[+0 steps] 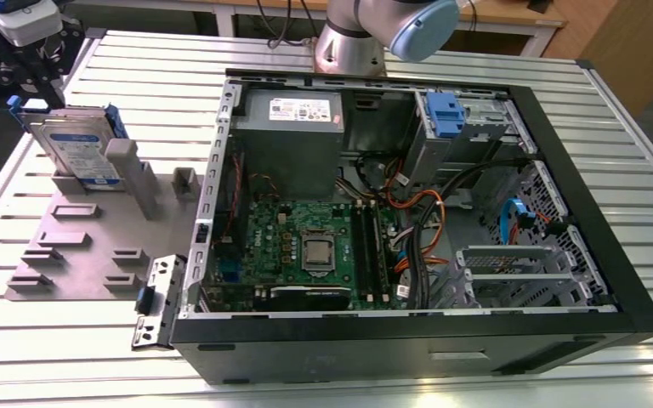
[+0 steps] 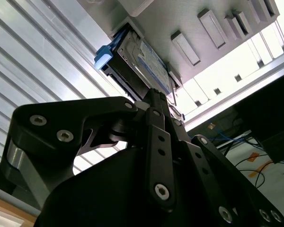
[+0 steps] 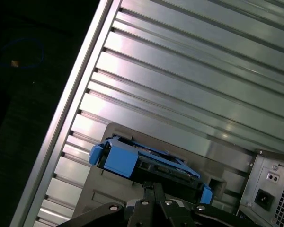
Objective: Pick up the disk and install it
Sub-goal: 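Pick up the disk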
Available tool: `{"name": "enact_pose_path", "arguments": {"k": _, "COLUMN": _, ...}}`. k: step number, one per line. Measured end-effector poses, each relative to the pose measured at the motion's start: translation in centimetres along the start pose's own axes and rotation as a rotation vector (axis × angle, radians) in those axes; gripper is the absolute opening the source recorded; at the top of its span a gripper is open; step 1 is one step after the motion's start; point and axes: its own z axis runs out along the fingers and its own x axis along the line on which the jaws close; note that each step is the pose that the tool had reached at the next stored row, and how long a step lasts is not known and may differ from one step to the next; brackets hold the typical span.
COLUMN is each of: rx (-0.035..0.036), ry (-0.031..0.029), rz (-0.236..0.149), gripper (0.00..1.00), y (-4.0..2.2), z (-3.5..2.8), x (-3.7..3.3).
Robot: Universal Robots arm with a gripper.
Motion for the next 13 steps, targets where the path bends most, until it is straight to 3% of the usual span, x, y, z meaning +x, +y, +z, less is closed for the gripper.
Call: {"name": "enact_pose_path", "arguments": {"k": 13, "rx": -0.0004, "ry": 0.0004, "rz": -0.011, "gripper": 0.11, "y": 0.00, "z": 0.00, "x": 0.00}}
